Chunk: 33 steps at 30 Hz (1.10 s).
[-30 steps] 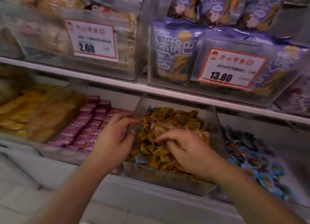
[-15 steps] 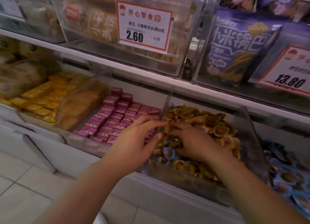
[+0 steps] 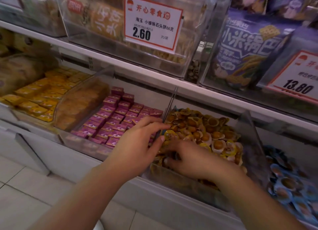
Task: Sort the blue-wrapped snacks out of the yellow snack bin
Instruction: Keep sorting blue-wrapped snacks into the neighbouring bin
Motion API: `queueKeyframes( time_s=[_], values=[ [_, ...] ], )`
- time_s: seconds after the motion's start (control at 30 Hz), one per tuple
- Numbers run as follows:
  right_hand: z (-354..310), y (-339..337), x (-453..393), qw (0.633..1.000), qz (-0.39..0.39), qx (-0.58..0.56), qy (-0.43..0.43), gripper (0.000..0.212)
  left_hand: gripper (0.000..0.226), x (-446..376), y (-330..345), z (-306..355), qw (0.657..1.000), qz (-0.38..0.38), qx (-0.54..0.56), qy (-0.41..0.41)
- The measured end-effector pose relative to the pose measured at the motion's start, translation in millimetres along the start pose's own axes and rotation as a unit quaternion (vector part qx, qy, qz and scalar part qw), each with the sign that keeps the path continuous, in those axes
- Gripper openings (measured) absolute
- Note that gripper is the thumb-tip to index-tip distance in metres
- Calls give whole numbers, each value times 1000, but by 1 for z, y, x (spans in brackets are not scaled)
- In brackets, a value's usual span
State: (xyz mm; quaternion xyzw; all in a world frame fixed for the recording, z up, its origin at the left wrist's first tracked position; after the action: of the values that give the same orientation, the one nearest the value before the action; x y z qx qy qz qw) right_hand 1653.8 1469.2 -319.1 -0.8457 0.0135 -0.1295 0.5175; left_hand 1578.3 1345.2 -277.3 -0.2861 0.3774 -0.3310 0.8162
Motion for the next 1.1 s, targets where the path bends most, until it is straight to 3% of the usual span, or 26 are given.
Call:
queueKeyframes(
  time_s=[0.13, 0.2, 0.33, 0.43, 0.77, 0.87, 0.97, 1.1],
  values=[
    [28, 24, -16, 991, -30, 98, 85, 95, 32, 3, -1, 2, 1000, 7, 0, 0],
    [28, 32, -25, 988, -41, 116, 91, 102, 32, 3, 0, 2, 1000, 10, 2, -4],
    [22, 34, -31, 986, -30, 132, 99, 96, 31, 2, 3, 0, 1000, 13, 6, -13],
    [18, 27, -27, 984, -30, 151, 94, 78, 31, 2, 4, -1, 1000, 12, 3, -13],
    [11, 25, -31, 975, -110, 173, 83, 41, 30, 0, 3, -2, 1000, 9, 8, -10],
    [10, 23, -30, 986, -108, 108, 64, 29, 31, 0, 1, -3, 1000, 9, 16, -5],
    [11, 11, -25, 995, -75, -55, 47, 22, 29, 0, 0, -2, 1000, 20, 15, -4],
    [23, -22, -11, 962, 53, -263, 46, 20, 21, -2, -16, 14, 989, 140, 43, 1]
  ],
)
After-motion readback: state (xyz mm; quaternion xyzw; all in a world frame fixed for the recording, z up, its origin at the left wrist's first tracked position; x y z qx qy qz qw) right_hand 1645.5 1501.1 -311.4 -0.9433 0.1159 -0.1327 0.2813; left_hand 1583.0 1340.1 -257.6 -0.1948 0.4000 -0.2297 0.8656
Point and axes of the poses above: each hand's wrist, its own x-axis away from the middle knuckle, its own y-axis out of the palm, z = x × y, the point moved 7 cm from there along -x, towards the middle knuckle, and after that the axes turned 6 degrees about -x, right-handed, at the moved point
